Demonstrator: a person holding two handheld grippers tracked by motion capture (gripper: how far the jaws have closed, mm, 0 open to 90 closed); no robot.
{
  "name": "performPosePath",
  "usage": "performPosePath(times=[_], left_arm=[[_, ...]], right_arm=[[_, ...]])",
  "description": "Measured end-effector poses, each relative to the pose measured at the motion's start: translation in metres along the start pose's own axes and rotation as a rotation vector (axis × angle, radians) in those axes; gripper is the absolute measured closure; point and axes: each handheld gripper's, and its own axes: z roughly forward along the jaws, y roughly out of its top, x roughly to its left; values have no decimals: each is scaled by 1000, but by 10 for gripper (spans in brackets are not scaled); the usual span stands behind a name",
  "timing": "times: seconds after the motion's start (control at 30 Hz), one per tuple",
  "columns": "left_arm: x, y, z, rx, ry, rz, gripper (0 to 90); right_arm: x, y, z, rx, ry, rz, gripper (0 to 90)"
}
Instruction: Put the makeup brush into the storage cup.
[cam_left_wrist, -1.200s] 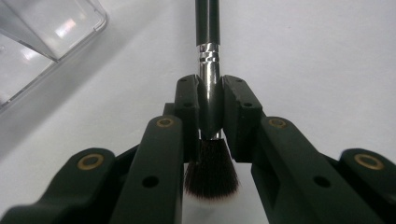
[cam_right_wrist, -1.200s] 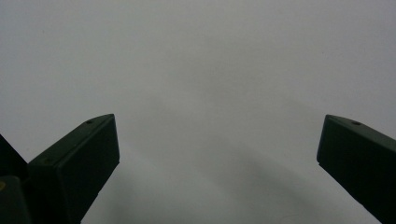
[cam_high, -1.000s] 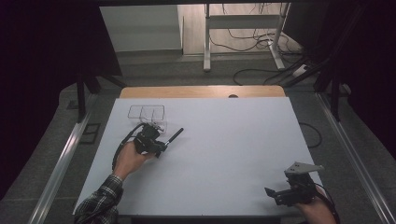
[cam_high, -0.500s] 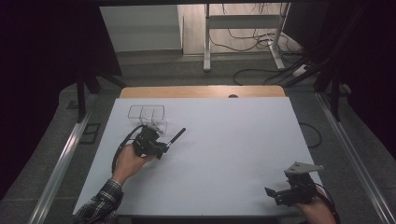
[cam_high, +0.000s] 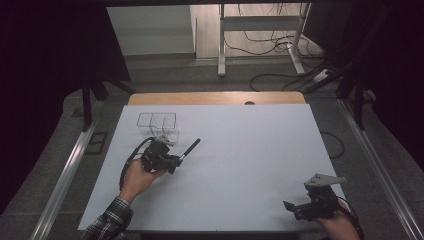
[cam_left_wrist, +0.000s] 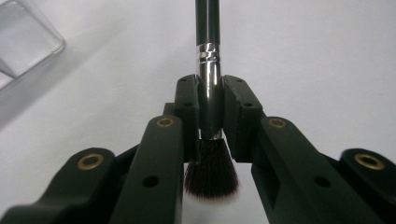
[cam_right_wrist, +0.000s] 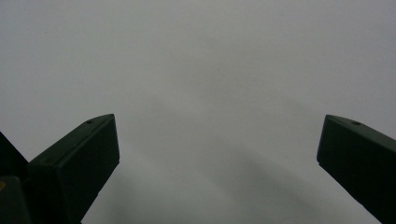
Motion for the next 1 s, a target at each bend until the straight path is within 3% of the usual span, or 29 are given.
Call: performPosePath(times=[1.0], left_arm=[[-27, -15, -8, -17, -48, 50, 770]], right_arm=[[4, 5, 0, -33, 5, -20, 0]])
